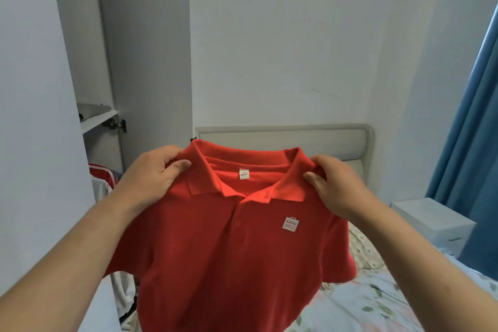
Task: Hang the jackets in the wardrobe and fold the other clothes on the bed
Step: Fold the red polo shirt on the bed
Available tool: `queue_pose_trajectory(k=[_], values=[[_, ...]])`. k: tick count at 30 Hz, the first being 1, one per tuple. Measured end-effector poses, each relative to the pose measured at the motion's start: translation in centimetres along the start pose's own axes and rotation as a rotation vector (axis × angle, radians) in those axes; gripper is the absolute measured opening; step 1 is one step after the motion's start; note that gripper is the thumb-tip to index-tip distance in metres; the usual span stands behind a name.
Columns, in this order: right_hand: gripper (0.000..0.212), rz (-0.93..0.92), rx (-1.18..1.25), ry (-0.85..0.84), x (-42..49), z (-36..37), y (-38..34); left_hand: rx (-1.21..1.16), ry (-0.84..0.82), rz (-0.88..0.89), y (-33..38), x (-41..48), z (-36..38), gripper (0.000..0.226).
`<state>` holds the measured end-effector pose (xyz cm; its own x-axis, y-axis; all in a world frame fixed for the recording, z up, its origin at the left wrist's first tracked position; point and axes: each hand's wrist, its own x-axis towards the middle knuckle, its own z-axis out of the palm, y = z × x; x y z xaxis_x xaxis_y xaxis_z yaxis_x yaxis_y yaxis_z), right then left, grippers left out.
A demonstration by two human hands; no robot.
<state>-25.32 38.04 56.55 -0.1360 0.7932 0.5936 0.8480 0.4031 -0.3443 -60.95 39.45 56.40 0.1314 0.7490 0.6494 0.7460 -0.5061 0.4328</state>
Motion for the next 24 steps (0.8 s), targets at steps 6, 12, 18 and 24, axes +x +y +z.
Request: queue_pose_trajectory(k=[6,12,18,24], values=[[0.026,0.081,0.074,0.065,-0.6,-1.4,1.7,-0.012,0.027,0.061,1.3,0.8,1.6,0.01],[0.026,0.146,0.141,0.085,-0.7,-0.3,4.0,-0.064,-0.061,-0.001,1.1,1.3,4.4,0.02],[0.025,0.198,0.096,-0.09,-2.2,4.4,8.9,-0.194,-0.262,-0.049,-2.9,-1.1,11.0,0.018],[0.037,0.411,0.059,-0.396,-3.6,16.2,15.2,-0.204,-0.534,-0.296,-12.0,-4.6,23.7,0.022]])
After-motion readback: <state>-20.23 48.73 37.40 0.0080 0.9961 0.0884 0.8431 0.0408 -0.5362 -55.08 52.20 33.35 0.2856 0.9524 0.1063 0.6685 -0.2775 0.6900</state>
